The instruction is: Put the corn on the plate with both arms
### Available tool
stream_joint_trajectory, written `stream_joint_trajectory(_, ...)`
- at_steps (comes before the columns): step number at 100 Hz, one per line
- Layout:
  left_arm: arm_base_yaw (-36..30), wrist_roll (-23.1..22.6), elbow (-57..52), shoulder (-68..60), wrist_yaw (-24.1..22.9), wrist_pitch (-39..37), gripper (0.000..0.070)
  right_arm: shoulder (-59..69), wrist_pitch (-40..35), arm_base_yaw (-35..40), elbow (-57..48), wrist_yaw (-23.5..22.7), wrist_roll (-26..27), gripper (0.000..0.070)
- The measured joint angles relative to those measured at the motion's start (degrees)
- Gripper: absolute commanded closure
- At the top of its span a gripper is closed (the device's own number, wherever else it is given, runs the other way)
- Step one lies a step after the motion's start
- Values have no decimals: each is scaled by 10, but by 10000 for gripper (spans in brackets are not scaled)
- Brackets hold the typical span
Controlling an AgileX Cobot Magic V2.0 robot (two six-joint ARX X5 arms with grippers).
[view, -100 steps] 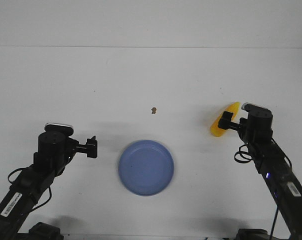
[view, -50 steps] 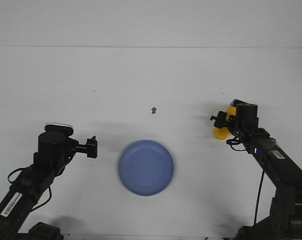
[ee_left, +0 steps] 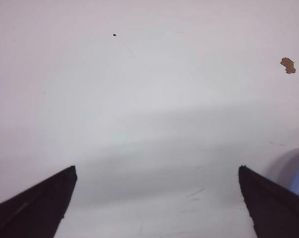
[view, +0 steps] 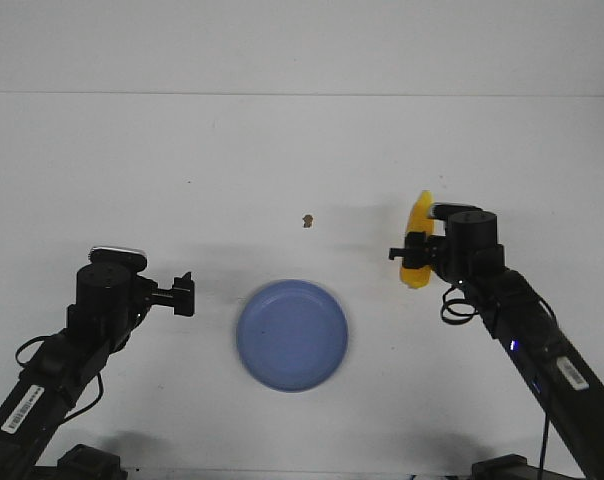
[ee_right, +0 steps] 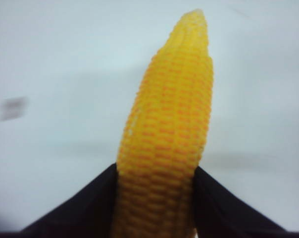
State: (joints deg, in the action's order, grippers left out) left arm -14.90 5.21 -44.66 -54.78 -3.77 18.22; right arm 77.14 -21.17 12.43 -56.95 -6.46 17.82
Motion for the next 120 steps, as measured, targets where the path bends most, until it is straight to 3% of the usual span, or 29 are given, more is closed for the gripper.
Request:
stream_joint_trajectory(31, 0, 0, 0, 0, 0, 0, 27, 24, -30, 224, -2, -9, -9, 479)
stream_joint_trajectory(44, 0, 0, 0, 0, 0, 0, 27, 67, -27, 268, -2, 2, -5, 362)
stream_joint_trajectory(56, 0, 0, 0, 0, 0, 0, 27, 100, -27, 285, -2, 5, -3, 170)
stream_joint_trajectory(64, 0, 0, 0, 0, 0, 0, 27, 102, -25, 294, -2, 9, -1, 111)
stream_joint_trajectory(92, 0, 0, 0, 0, 0, 0, 31, 67, -18, 300, -1, 64, -5, 109)
stream_joint_trajectory(120, 0, 1, 0, 16, 0, -11, 36, -82, -69, 194, -2, 104, -44, 109)
